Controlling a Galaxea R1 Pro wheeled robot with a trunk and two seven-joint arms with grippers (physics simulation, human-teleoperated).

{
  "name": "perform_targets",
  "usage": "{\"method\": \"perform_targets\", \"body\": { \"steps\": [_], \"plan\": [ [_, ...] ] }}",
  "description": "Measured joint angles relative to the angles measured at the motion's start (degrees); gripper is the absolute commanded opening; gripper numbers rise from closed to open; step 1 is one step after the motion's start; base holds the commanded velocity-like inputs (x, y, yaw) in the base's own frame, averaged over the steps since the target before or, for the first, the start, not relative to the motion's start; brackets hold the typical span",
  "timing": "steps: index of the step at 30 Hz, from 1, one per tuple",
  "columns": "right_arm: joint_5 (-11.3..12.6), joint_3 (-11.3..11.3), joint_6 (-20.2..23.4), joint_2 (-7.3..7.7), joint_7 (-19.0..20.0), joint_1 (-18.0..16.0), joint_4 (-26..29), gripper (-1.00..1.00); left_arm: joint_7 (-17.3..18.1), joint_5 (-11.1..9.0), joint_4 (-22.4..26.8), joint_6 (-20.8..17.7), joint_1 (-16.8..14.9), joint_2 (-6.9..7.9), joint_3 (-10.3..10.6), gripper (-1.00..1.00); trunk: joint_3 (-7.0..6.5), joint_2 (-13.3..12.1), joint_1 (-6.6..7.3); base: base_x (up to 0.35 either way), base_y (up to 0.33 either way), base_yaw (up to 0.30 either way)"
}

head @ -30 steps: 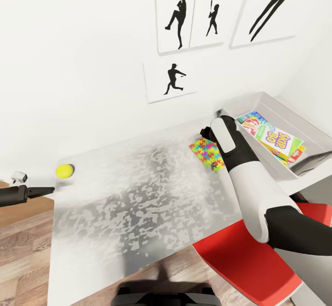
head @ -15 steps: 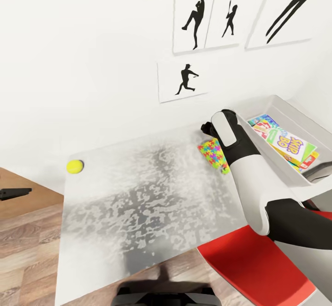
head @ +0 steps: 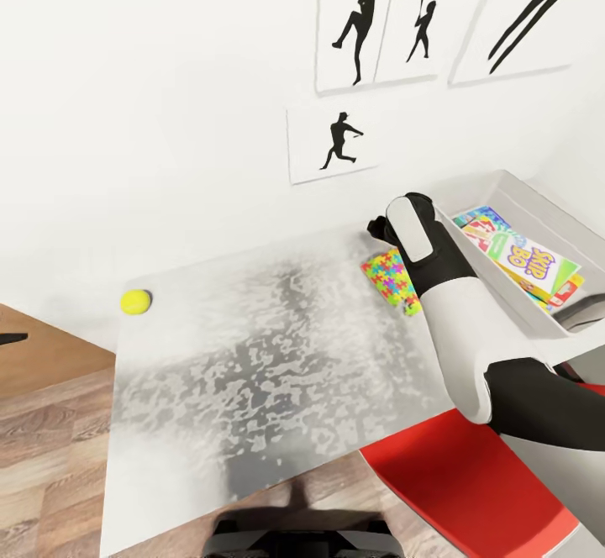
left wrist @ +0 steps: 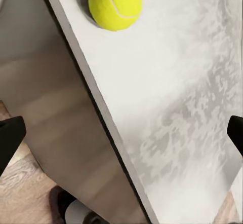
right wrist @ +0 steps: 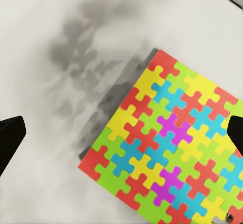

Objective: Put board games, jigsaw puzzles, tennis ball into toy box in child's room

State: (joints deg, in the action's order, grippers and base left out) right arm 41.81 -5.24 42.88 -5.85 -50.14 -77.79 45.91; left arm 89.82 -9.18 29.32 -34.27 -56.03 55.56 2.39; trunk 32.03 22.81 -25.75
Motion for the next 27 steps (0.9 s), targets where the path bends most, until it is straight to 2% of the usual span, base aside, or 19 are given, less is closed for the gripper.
{"method": "perform_targets", "body": {
  "steps": [6,8,10,12,13,14,15,17,19,23,27],
  "plan": [
    [-0.03,-0.09,0.04,-0.01,-0.02,0.05,-0.05,1.00,0.02,-0.02,8.91,-6.71,0.03,-0.96,0.21,1.00,0.55,0.00,0.00,0.000,0.000,0.000],
    [-0.03,-0.07,0.04,-0.03,-0.03,0.05,-0.06,1.00,0.02,-0.22,13.36,-10.06,-0.03,-1.39,0.00,1.00,0.74,0.00,0.00,0.000,0.000,0.000],
    [-0.02,-0.06,0.04,-0.05,-0.03,0.06,-0.06,1.00,0.01,-1.23,18.98,-14.77,-0.15,-1.68,-0.15,1.00,0.92,0.00,0.00,0.000,0.000,0.000],
    [0.02,-0.05,0.04,-0.06,-0.03,0.06,-0.07,1.00,-0.04,-4.93,26.21,-20.54,-0.35,-1.85,-0.26,1.00,1.11,0.00,0.00,0.000,0.000,0.000],
    [0.03,-0.05,0.04,-0.06,-0.03,0.06,-0.07,1.00,-0.05,-6.21,27.95,-21.51,-0.49,-1.85,-0.27,1.00,1.20,0.00,0.00,0.000,0.000,0.000],
    [0.04,-0.05,0.04,-0.06,-0.03,0.06,-0.08,1.00,-0.07,-9.41,30.65,-22.83,-1.01,-1.87,-0.28,1.00,1.30,0.00,0.00,0.000,0.000,0.000],
    [0.04,-0.05,0.04,-0.06,-0.03,0.06,-0.08,1.00,-0.08,-10.87,31.85,-23.36,-1.25,-1.88,-0.29,1.00,1.39,0.00,0.00,0.000,0.000,0.000],
    [0.03,0.03,0.04,-0.06,-0.03,0.06,-0.06,1.00,-0.10,-16.22,34.79,-24.50,-1.93,-2.08,-0.27,1.00,1.58,0.00,0.00,0.000,0.000,0.000],
    [0.00,0.11,0.04,-0.06,-0.03,0.05,-0.02,1.00,-0.11,-18.77,35.90,-24.90,-2.20,-2.56,-0.21,1.00,1.77,0.00,0.00,0.000,0.000,0.000],
    [-0.02,0.19,0.06,-0.08,-0.20,-0.01,0.07,1.00,-0.12,-20.64,36.70,-25.12,-2.42,-3.61,-0.01,1.00,2.15,0.00,0.00,0.000,0.000,0.000],
    [-0.03,0.22,0.10,-0.07,-0.73,-0.05,0.13,1.00,-0.12,-21.32,36.93,-25.12,-2.48,-3.93,0.23,1.00,2.52,0.00,0.00,0.000,0.000,0.000]
  ]
}}
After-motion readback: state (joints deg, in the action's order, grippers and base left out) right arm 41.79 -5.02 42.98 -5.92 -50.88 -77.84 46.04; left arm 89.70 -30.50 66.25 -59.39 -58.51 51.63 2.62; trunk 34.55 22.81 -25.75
